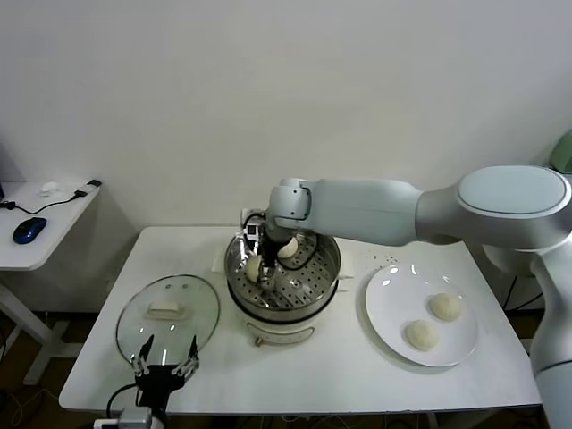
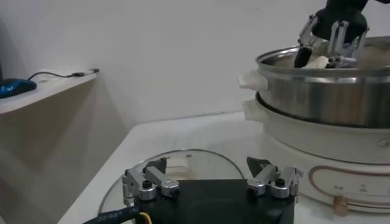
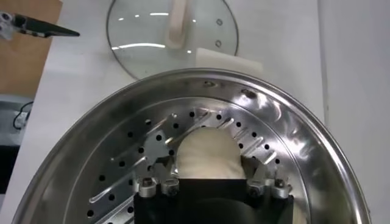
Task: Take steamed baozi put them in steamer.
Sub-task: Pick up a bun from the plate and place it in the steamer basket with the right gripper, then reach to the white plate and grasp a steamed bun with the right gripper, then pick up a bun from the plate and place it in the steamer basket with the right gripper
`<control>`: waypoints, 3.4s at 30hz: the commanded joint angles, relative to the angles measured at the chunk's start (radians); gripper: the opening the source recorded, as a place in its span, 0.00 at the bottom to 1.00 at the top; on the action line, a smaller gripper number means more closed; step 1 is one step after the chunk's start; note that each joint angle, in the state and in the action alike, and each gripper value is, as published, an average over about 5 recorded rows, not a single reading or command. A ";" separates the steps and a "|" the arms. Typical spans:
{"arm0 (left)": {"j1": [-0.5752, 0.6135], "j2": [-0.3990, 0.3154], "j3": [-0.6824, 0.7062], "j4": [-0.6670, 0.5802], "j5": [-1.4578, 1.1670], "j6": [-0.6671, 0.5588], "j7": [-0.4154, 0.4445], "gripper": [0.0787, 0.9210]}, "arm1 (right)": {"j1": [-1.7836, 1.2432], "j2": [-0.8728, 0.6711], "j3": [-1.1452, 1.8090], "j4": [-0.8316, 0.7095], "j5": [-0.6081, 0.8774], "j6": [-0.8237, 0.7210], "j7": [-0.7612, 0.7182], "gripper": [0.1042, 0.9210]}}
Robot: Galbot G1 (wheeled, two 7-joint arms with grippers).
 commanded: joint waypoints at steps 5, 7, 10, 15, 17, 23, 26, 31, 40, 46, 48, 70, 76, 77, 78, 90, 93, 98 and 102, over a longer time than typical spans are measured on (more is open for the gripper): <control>0.006 -0.004 0.006 -0.007 0.006 -0.003 0.000 0.88 | 0.326 -0.233 -0.134 0.052 -0.029 0.306 -0.333 0.88; 0.006 -0.004 0.007 -0.009 0.006 -0.003 0.000 0.88 | 0.402 -0.321 -0.193 0.088 -0.033 0.352 -0.393 0.88; 0.006 -0.003 0.008 -0.010 0.006 -0.003 0.001 0.88 | 0.501 -0.463 -0.306 0.165 -0.099 0.397 -0.450 0.88; 0.000 -0.001 0.009 -0.012 0.004 0.000 0.004 0.88 | 0.537 -0.679 -0.449 0.315 -0.267 0.394 -0.437 0.88; -0.001 0.000 0.009 -0.012 0.003 0.001 0.005 0.88 | 0.504 -0.745 -0.477 0.361 -0.318 0.370 -0.414 0.88; -0.001 0.000 0.008 -0.007 0.004 0.000 0.004 0.88 | 0.315 -0.844 -0.445 0.430 -0.422 0.265 -0.318 0.88; 0.000 -0.004 0.007 -0.008 0.004 -0.001 0.004 0.88 | 0.206 -0.864 -0.375 0.427 -0.459 0.226 -0.271 0.88; 0.002 -0.010 0.004 -0.007 0.004 -0.002 0.003 0.88 | -0.017 -0.881 -0.211 0.378 -0.521 0.180 -0.213 0.88; 0.009 -0.012 -0.001 -0.003 0.006 -0.003 0.002 0.88 | -0.291 -0.854 0.054 0.289 -0.589 0.139 -0.167 0.88; 0.013 -0.011 0.002 -0.005 0.008 -0.004 0.002 0.88 | -0.345 -0.836 0.101 0.253 -0.617 0.130 -0.158 0.88; 0.013 -0.011 0.003 -0.004 0.010 -0.004 0.002 0.88 | -0.354 -0.835 0.109 0.245 -0.619 0.129 -0.157 0.88; 0.021 -0.010 0.007 -0.017 0.014 -0.004 0.001 0.88 | -0.058 -0.804 -0.010 0.268 -0.562 0.204 -0.228 0.66; 0.021 -0.011 0.016 -0.021 0.017 -0.004 0.001 0.88 | 0.351 -0.618 -0.157 0.216 -0.474 0.406 -0.360 0.65; 0.021 -0.011 0.018 -0.023 0.018 -0.004 0.001 0.88 | 0.395 -0.574 -0.153 0.198 -0.473 0.460 -0.379 0.65; 0.021 -0.011 0.019 -0.024 0.019 -0.004 0.001 0.88 | 0.436 -0.532 -0.139 0.182 -0.470 0.522 -0.396 0.65; 0.023 -0.007 0.027 -0.028 0.026 -0.008 0.001 0.88 | 0.394 -0.222 0.007 0.341 -0.582 0.934 -0.403 0.65; 0.025 -0.006 0.026 -0.029 0.027 -0.009 0.001 0.88 | 0.316 -0.188 -0.017 0.365 -0.652 0.973 -0.376 0.65; 0.024 -0.008 0.025 -0.033 0.027 -0.007 0.002 0.88 | 0.191 -0.131 -0.044 0.319 -0.762 1.018 -0.308 0.65; 0.024 -0.011 0.025 -0.028 0.027 -0.009 0.001 0.88 | 0.106 -0.093 -0.044 0.272 -0.787 1.012 -0.257 0.65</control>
